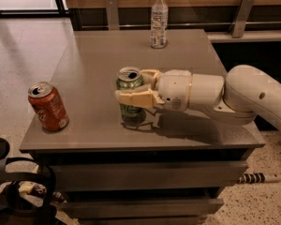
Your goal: Move green can near coke can
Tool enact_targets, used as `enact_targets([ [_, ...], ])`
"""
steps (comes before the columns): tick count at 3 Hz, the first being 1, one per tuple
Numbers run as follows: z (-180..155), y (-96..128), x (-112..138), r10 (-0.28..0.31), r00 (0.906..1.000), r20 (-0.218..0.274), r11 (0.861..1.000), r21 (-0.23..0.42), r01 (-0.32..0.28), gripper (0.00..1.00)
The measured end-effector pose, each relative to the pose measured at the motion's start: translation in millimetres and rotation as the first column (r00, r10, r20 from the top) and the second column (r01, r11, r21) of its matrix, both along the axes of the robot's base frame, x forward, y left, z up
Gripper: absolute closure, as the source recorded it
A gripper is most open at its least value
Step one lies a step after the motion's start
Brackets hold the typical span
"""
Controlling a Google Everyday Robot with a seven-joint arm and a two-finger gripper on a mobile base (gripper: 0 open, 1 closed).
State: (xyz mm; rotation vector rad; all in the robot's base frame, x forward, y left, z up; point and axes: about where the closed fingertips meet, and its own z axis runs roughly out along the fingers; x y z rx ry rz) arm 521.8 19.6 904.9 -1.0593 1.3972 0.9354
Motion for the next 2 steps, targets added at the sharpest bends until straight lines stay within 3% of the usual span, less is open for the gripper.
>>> enact_targets([
  [2, -3, 49, -22, 0.068, 0.9971, 0.035, 0.997, 0.021, -0.069, 1.0],
])
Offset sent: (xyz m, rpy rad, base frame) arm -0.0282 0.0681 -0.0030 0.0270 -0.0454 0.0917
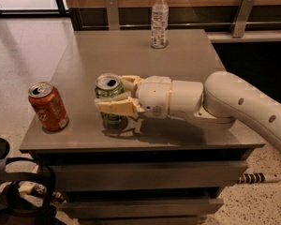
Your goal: Move green can near coke can
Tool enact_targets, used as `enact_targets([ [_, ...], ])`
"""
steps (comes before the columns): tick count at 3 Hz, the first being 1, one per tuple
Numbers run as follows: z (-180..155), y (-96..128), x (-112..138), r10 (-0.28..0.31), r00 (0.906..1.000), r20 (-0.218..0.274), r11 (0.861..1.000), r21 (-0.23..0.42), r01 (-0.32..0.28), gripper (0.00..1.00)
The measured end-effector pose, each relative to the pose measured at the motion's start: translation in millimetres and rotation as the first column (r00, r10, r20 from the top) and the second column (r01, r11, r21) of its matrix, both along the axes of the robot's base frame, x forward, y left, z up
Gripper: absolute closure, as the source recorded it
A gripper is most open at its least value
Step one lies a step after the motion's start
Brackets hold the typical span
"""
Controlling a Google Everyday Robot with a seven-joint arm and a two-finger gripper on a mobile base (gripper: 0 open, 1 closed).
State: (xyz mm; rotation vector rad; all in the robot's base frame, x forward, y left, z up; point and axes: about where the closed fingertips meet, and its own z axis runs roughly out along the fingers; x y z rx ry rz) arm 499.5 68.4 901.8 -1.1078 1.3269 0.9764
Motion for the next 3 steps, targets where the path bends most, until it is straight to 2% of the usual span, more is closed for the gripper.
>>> enact_targets([
  [1, -5, 17, 0, 0.028, 0.9996, -0.005, 1.0, -0.008, -0.029, 1.0],
  [3, -23, 33, 8, 0.102, 0.994, -0.04, 0.995, 0.009, -0.102, 1.0],
])
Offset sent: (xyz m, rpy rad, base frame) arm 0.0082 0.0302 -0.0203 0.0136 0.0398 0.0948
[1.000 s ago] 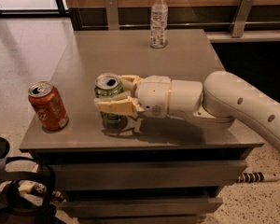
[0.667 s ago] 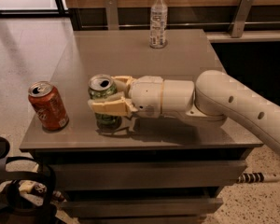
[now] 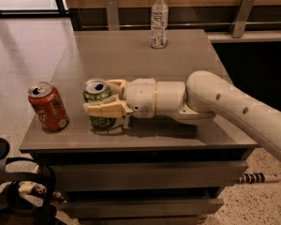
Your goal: Move green can near coke can
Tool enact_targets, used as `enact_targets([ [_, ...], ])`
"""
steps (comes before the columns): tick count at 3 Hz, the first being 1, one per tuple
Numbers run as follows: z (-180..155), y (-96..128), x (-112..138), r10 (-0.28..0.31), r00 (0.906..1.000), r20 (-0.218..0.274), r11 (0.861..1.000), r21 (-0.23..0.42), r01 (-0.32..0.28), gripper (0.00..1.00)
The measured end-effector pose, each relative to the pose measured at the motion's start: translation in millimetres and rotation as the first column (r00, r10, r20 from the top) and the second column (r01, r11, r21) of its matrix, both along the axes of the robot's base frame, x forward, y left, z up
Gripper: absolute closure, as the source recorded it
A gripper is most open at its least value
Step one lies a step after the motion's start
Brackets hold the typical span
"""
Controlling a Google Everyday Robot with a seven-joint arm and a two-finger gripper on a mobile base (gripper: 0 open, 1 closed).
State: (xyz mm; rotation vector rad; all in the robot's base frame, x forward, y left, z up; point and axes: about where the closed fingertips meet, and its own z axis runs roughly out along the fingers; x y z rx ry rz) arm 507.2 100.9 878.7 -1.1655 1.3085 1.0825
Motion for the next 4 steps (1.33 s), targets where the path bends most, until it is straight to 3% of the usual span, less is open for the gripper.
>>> enact_targets([
  [2, 0.4, 1.7, -0.7, 0.004, 1.0, 0.0, 1.0, 0.0, -0.004, 0.44],
  [4, 0.5, 1.8, -0.7, 0.004, 1.0, 0.0, 1.0, 0.0, -0.004, 0.01],
])
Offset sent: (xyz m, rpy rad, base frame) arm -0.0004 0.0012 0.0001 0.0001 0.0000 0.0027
